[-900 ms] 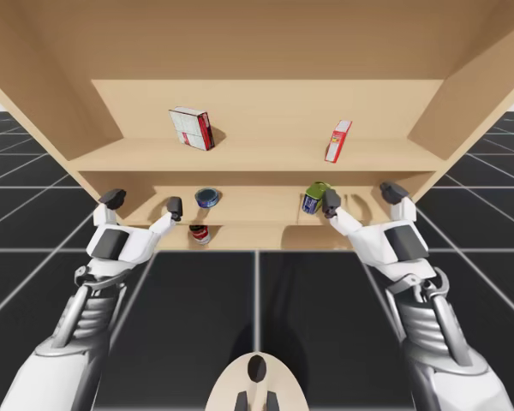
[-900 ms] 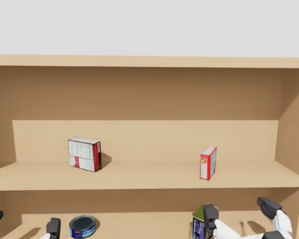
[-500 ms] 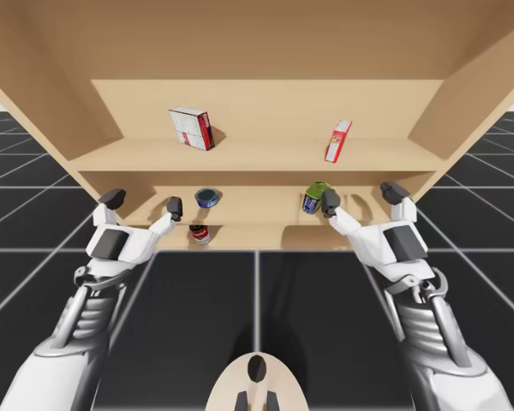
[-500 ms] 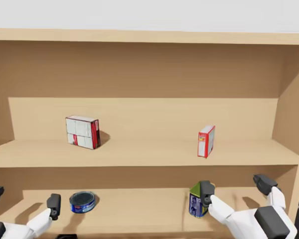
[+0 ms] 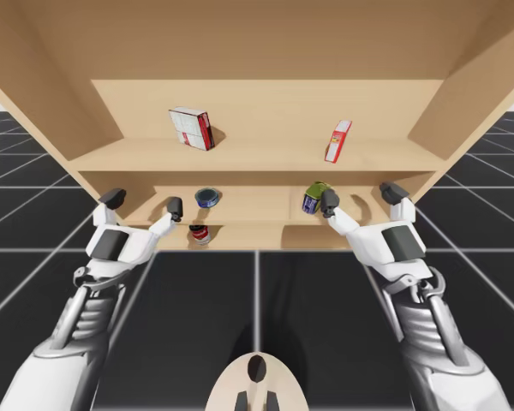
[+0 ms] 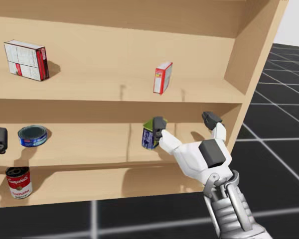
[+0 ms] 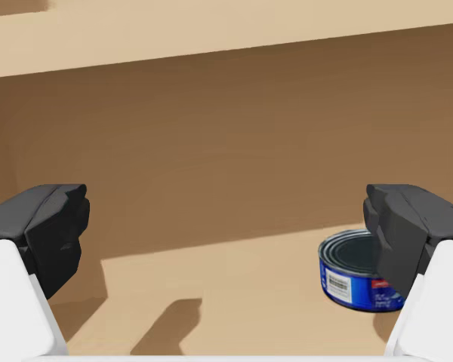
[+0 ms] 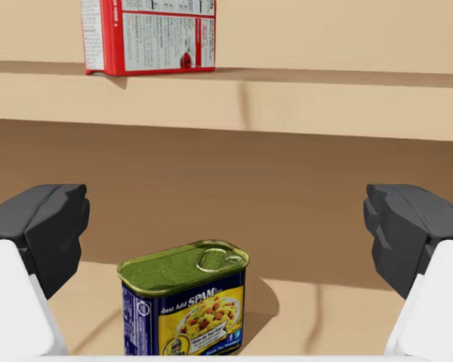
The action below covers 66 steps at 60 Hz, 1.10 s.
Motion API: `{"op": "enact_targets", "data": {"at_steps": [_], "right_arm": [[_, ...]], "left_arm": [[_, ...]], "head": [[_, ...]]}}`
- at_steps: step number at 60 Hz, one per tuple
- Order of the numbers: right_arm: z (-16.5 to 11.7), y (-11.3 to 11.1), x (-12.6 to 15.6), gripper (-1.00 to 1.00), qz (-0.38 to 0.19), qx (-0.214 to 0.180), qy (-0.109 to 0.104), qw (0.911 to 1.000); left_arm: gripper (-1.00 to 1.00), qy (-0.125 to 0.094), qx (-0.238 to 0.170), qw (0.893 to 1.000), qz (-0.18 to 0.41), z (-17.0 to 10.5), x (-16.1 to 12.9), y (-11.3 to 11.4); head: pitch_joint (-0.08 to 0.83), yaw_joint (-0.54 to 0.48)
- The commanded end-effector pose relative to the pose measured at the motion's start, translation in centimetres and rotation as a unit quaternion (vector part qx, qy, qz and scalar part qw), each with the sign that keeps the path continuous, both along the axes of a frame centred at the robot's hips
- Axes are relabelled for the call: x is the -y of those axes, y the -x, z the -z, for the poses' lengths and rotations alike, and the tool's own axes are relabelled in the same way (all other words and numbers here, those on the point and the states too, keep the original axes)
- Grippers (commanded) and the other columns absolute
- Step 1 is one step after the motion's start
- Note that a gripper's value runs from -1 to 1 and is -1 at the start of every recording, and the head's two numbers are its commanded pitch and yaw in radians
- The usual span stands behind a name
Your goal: Look through the shelves, find the meat can, and take it.
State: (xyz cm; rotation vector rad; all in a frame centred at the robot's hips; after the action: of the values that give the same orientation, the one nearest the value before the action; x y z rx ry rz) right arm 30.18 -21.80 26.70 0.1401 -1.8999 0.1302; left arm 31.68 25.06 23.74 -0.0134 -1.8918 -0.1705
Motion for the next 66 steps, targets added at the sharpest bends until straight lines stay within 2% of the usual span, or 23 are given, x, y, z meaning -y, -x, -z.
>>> {"op": "enact_targets", "data": {"at_steps": [1,7,13,18,24,26,30,32,41,51,58,66], "right_arm": [[0.1,-0.1,-0.2,-1.00,0.000,-0.001,0.000,1.0000],[0.0,0.0,-0.2,-1.00,-0.002,-0.001,-0.001,1.0000],[-0.7,0.9,-0.2,-1.00,-0.026,-0.019,-0.022,0.9992],[-1.2,1.9,-0.5,-1.00,-0.034,-0.016,0.003,0.9993],[-1.2,3.3,-1.1,-1.00,-0.071,-0.041,0.000,0.9966],[-0.8,3.6,-1.3,-1.00,-0.090,-0.058,-0.007,0.9943],[0.2,3.7,-1.6,-1.00,-0.090,-0.068,-0.008,0.9936],[0.6,3.6,-1.7,-1.00,-0.089,-0.067,-0.001,0.9937],[2.4,2.6,-2.3,-1.00,-0.093,-0.102,-0.001,0.9905],[2.5,1.2,-3.0,-1.00,-0.092,-0.110,0.000,0.9896],[2.2,-0.5,-3.4,-1.00,-0.087,-0.113,-0.009,0.9897],[2.3,-2.9,-3.8,-1.00,-0.073,-0.122,0.002,0.9898]], "left_arm": [[-1.00,0.003,0.004,1.000,0.001,-0.1,-0.1,0.0],[-1.00,0.003,0.005,1.000,0.000,-0.1,-0.1,0.0],[-1.00,0.005,0.003,1.000,0.000,-0.2,-0.2,0.0],[-1.00,0.006,0.003,1.000,-0.001,-0.2,-0.3,0.0],[-1.00,0.006,0.002,1.000,-0.002,-0.2,-0.3,0.0],[-1.00,0.005,0.002,1.000,-0.002,-0.2,-0.3,0.0],[-1.00,0.004,0.002,1.000,-0.003,-0.2,-0.3,0.0],[-1.00,0.004,0.003,1.000,-0.003,-0.2,-0.2,0.0],[-1.00,0.001,0.003,1.000,-0.004,-0.2,-0.2,0.0],[-1.00,0.001,0.005,1.000,-0.003,-0.2,-0.2,0.0],[-1.00,0.002,0.006,1.000,-0.004,-0.3,-0.3,0.1],[-1.00,0.003,0.006,1.000,-0.003,-0.3,-0.3,0.2]], "head": [[0.412,-0.27],[0.415,-0.26],[0.410,-0.24],[0.407,-0.24],[0.406,-0.24],[0.406,-0.24],[0.404,-0.24],[0.403,-0.24],[0.404,-0.24],[0.404,-0.25],[0.404,-0.25],[0.406,-0.24]]}}
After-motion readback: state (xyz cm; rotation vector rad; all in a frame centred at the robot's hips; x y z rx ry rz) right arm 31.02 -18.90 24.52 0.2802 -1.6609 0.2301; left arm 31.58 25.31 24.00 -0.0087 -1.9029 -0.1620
